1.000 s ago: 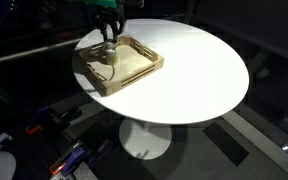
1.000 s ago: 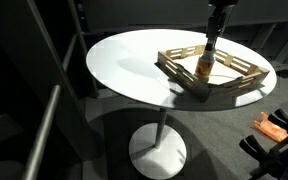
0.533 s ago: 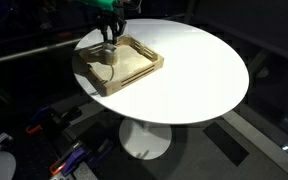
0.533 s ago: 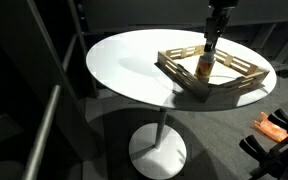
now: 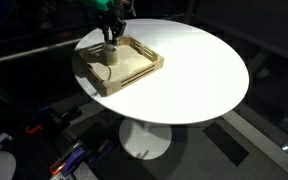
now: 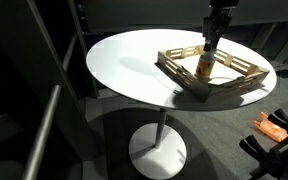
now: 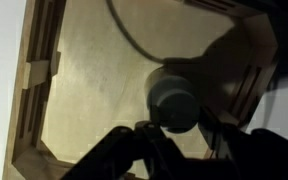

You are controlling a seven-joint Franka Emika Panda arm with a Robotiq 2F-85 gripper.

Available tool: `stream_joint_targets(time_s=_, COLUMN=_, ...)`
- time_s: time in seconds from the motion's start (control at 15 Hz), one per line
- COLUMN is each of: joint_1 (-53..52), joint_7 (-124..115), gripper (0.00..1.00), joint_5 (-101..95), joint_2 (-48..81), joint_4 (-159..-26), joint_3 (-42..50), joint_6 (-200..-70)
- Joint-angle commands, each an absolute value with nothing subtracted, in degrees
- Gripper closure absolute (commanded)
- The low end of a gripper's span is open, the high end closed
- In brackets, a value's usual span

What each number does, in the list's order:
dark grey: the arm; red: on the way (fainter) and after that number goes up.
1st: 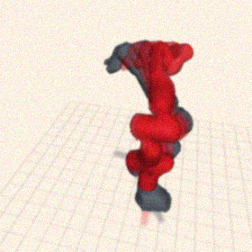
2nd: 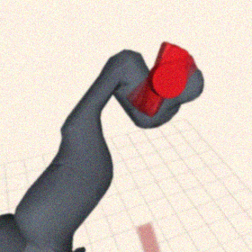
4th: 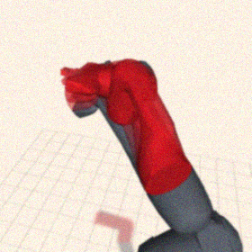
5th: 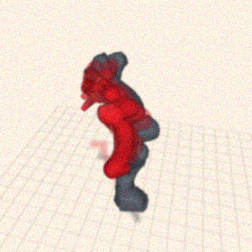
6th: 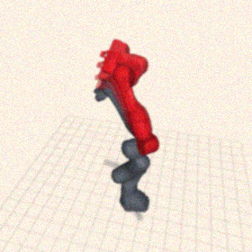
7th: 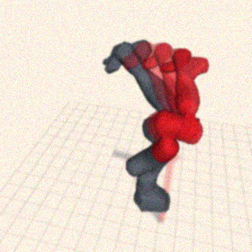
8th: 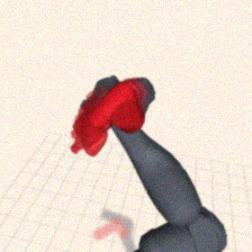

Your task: Pick up the lid and cover the orange and white bottle in the wooden tray

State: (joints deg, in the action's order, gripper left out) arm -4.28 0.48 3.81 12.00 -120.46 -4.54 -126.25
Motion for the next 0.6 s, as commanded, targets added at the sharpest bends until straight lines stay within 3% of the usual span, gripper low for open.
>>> stream_joint_targets(time_s=0.0, joint_1=-4.4, joint_7=-2.3, gripper=0.60, joint_5=3.6, joint_2=12.3, joint_4=-120.7, joint_3=-4.2, joint_6=-126.9)
stream_joint_targets(time_s=0.07, joint_1=-4.4, joint_7=-2.4, gripper=0.31, joint_5=3.7, joint_2=12.2, joint_4=-120.7, joint_3=-4.2, joint_6=-126.8)
stream_joint_targets(time_s=0.13, joint_1=-4.4, joint_7=-2.4, gripper=0.31, joint_5=3.8, joint_2=12.2, joint_4=-120.7, joint_3=-4.3, joint_6=-126.7)
stream_joint_targets(time_s=0.4, joint_1=-4.3, joint_7=-0.4, gripper=0.01, joint_5=4.1, joint_2=11.9, joint_4=-120.6, joint_3=-4.6, joint_6=-126.3)
stream_joint_targets(time_s=0.53, joint_1=-4.2, joint_7=0.7, gripper=0.00, joint_5=4.1, joint_2=11.2, joint_4=-120.6, joint_3=-4.6, joint_6=-126.0)
